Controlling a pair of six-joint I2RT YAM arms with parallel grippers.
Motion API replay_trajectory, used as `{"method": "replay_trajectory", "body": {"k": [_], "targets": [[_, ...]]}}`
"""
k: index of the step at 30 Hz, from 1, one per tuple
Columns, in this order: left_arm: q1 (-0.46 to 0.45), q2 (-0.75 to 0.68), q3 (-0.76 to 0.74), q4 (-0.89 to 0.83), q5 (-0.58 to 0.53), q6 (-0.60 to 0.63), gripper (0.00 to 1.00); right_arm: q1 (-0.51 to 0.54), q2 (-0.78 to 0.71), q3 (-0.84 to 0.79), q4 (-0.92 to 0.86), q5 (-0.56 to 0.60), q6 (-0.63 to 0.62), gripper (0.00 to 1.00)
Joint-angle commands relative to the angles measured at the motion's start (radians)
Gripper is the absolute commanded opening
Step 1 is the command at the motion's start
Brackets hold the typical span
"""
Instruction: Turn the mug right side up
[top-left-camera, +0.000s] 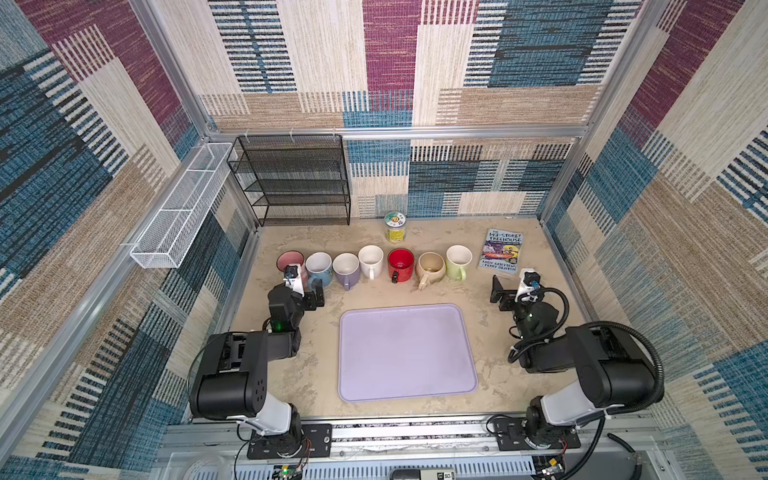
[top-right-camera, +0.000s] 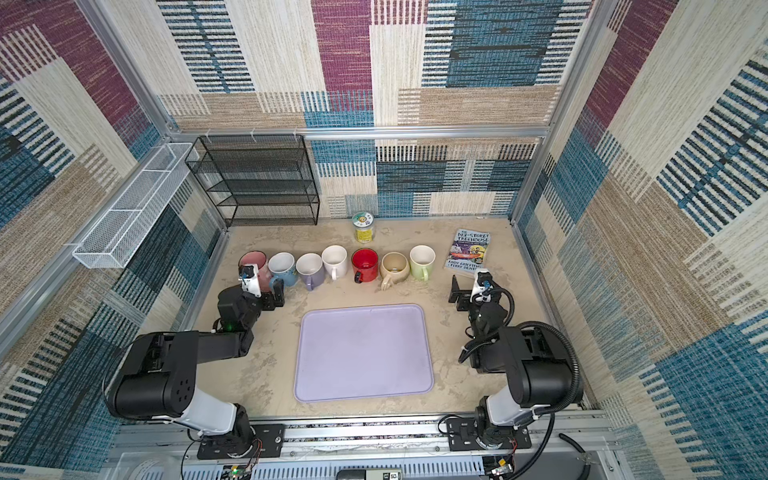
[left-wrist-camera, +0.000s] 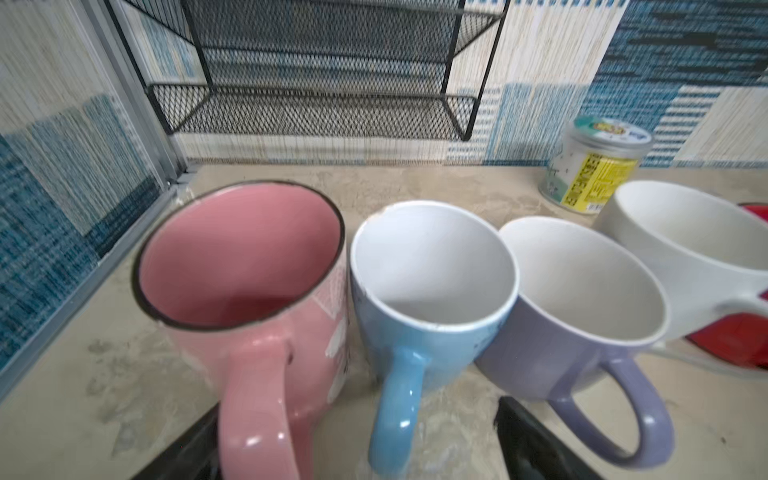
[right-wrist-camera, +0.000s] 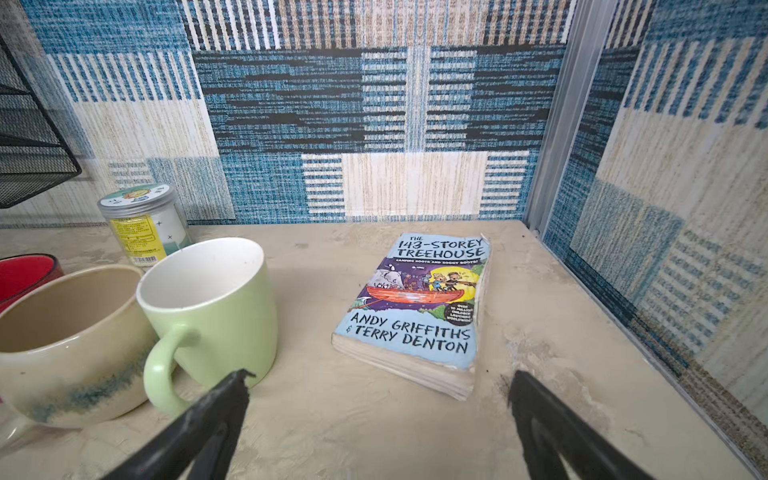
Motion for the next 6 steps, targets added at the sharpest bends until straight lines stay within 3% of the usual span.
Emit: {"method": "replay_trajectory", "body": {"k": [1,6], "targets": [[0.002,0.002,0.014,-0.052,0.031,0.012,0.99,0.001,0.001,0.005,0.000,-0.010,0.000,1.00],[0.003,-0.002,0.007,-0.043,0.028,0.014,0.99,0.001,0.000,0.004,-0.004,-0.010,-0.001,1.00]]}}
